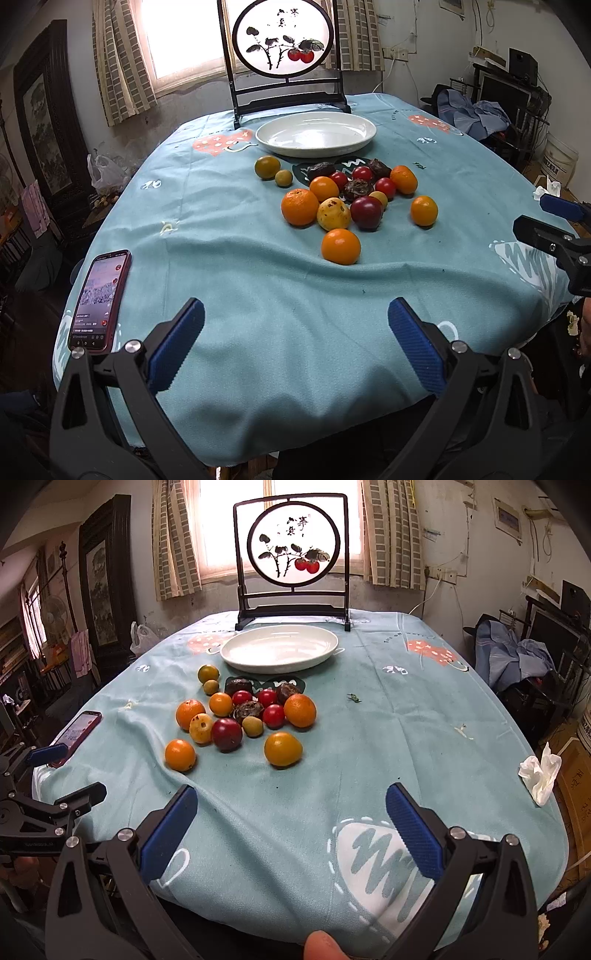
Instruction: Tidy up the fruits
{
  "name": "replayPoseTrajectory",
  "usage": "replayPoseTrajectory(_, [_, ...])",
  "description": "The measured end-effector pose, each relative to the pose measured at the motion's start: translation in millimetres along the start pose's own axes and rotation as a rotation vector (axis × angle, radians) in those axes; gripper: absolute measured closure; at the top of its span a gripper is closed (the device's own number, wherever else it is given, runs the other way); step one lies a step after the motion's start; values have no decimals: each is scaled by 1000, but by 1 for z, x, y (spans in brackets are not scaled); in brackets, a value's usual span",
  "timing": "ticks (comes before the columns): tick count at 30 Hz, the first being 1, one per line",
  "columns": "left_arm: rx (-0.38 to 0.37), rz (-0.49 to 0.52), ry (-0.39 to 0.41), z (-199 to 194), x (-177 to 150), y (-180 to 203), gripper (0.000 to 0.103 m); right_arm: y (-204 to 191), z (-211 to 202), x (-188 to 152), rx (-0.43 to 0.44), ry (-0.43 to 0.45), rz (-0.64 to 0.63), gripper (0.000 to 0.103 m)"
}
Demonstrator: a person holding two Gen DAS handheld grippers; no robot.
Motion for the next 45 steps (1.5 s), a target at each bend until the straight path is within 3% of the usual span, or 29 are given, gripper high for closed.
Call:
replayPoseTrajectory(21, [1,1,-10,4,-2,0,2,-8,2,-1,39,-1,-23,1])
replayPoseTrajectory(38, [-2,-5,-62,27,-8,0,2,-4,21,-8,59,-21,-16,1])
replayPoseTrajectory(45, [-52,-53,-91,48,-11,-10,2,-2,54,-2,80,-48,-26,23])
Point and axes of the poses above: each gripper's, at about its wrist camera, not at the fingertips, and z roughly the way its jaws point, y to its right, x to its top, the point moved 3 cm from there along z, roughly the way its jaws point, and after that the axes turned 1 degree about -y, right-handed, at the moved point
